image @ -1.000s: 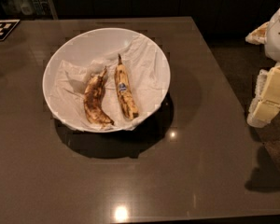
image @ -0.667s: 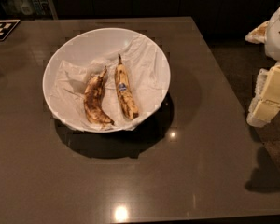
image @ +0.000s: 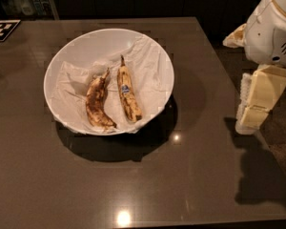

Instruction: Pick banana from white bowl

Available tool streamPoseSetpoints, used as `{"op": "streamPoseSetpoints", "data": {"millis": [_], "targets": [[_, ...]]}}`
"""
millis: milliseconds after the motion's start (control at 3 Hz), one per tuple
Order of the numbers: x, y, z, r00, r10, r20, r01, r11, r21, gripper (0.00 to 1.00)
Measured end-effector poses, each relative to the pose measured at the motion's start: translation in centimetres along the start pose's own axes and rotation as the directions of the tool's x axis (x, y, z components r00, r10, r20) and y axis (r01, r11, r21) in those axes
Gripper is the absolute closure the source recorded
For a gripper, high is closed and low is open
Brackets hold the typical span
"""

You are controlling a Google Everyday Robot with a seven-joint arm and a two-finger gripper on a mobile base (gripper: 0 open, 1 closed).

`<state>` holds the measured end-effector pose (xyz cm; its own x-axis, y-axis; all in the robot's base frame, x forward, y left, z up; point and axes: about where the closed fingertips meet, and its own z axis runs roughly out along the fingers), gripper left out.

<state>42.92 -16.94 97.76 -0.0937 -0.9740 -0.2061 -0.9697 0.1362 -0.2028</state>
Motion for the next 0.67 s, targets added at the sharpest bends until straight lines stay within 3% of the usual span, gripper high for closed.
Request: {"op": "streamPoseSetpoints", "data": {"millis": [333, 667], "targets": [[-0.2, -0.1, -0.2, 1.000, -0.003, 0.004, 0.003, 0.9999, 0.011, 0.00], [-2.1, 0.8, 0.1, 1.000, 0.010, 0.011, -0.010, 0.9993, 0.036, 0.00]]}}
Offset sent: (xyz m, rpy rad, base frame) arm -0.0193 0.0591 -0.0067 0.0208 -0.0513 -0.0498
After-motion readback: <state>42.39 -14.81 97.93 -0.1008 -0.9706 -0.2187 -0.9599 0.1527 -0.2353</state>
